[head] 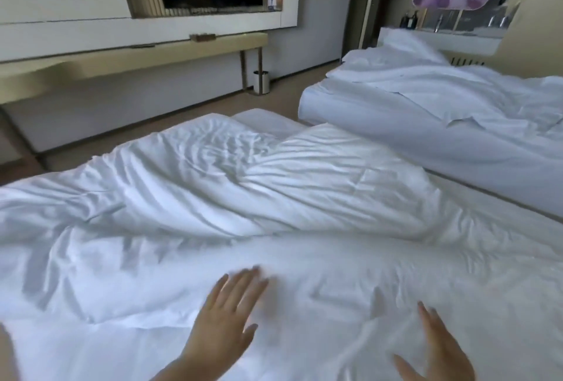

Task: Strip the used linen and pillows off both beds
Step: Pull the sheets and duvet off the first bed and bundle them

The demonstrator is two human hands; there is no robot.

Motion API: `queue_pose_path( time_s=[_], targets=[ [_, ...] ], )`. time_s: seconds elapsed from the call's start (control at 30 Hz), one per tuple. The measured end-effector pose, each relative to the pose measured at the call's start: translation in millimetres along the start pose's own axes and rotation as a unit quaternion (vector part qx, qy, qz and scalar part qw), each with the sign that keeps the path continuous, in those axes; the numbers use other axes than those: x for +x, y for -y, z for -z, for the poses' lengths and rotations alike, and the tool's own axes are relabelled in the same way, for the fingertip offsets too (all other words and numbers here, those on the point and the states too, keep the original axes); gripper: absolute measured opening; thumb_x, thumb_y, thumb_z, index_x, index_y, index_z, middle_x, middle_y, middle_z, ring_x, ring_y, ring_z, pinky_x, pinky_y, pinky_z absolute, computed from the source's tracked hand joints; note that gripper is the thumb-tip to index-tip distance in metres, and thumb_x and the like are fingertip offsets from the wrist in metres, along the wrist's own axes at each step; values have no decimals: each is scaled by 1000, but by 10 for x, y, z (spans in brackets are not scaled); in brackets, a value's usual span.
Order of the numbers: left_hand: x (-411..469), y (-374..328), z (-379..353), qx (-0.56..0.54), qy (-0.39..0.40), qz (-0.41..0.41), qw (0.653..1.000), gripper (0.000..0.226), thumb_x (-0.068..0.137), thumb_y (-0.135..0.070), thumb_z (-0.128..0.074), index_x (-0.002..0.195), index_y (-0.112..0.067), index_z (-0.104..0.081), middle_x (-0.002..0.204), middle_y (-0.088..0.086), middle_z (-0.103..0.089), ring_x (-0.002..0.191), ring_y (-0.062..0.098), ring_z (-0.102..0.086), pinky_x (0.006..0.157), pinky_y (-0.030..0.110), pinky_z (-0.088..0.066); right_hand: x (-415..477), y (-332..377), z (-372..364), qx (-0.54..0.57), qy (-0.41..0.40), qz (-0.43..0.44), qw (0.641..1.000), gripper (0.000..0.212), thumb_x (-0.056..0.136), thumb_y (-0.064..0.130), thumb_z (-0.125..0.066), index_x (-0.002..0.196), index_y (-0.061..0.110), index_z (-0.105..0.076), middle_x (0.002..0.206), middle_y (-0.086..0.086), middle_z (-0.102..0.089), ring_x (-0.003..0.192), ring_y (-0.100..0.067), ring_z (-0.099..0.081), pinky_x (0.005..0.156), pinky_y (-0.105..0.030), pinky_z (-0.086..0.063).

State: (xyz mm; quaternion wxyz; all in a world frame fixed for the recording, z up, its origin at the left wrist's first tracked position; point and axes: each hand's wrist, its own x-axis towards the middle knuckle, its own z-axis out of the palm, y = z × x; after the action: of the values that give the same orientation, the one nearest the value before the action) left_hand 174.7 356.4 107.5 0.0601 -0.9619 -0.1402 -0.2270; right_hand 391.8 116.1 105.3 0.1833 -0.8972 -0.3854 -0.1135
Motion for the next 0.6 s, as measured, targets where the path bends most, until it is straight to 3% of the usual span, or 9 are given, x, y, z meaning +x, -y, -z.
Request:
queue_pose_path(
  time_s=[0.07,0.13,0.2,0.23,0.27,0.33,0.47,0.53,0.6],
  targets=[
    [-166,724,3,10,18,79,997,123,46,-39,-78,147,-21,-9,130,7,-43,132,23,-25,115,29,-3,265,1175,36,-17,47,49,998,112,47,63,-42,146,34,0,124,-18,-58,102,-31,-55,56,-47,-55],
    [-324,1394,37,-13,81,156,984,142,15,-37,-90,141,-19,-27,123,12,-55,116,25,-39,112,31,-8,533,1962,-299,-57,71,81,993,126,37,67,-62,146,31,-12,142,-9,-37,111,-29,-41,78,-52,-50],
    [-577,1884,-21,-40,150,186,970,137,-2,-31,-88,126,-12,-41,109,11,-68,106,20,-42,105,36,-17,714,2597,-557,-83,105,127,983,129,16,61,-81,132,27,-37,134,-8,-43,121,-33,-32,95,-63,-32],
    [-716,2102,-31,-55,177,191,964,133,-3,-27,-88,121,-11,-43,104,9,-70,104,19,-42,105,36,-16,768,2804,-632,-107,125,122,979,125,10,56,-85,124,24,-43,128,-9,-51,124,-31,-30,105,-61,-16],
    [-849,2305,-38,-72,194,199,958,129,-3,-23,-87,117,-11,-44,101,9,-71,103,18,-43,108,35,-12,806,2911,-724,-103,138,109,979,120,8,52,-87,118,22,-49,121,-9,-61,124,-31,-35,110,-55,-2],
    [-1021,2676,-24,-84,216,203,951,120,-1,-20,-88,111,-14,-46,96,9,-72,99,18,-43,110,32,-3,847,3115,-729,-118,175,86,974,103,6,45,-89,103,20,-66,99,-4,-72,107,-30,-61,112,-46,10],
    [-1053,3213,-11,-47,213,216,952,94,6,-20,-93,95,-11,-65,87,11,-73,94,25,-57,114,27,11,948,3250,-648,-137,157,91,974,65,9,29,-92,70,19,-73,61,4,-68,66,-18,-71,114,-33,8],
    [-1074,3376,-71,-37,210,247,945,69,12,-21,-94,77,-10,-73,82,9,-73,82,30,-70,114,27,11,1055,3289,-647,-114,115,87,983,55,18,23,-93,69,17,-73,53,2,-63,53,-14,-66,112,-30,-6],
    [-1068,3487,-136,-21,186,239,953,42,30,-14,-94,65,-10,-72,72,5,-73,73,27,-72,113,25,8,1149,3375,-659,-103,81,92,987,42,32,22,-90,69,13,-73,49,1,-62,46,-14,-64,99,-35,-25]
  ],
)
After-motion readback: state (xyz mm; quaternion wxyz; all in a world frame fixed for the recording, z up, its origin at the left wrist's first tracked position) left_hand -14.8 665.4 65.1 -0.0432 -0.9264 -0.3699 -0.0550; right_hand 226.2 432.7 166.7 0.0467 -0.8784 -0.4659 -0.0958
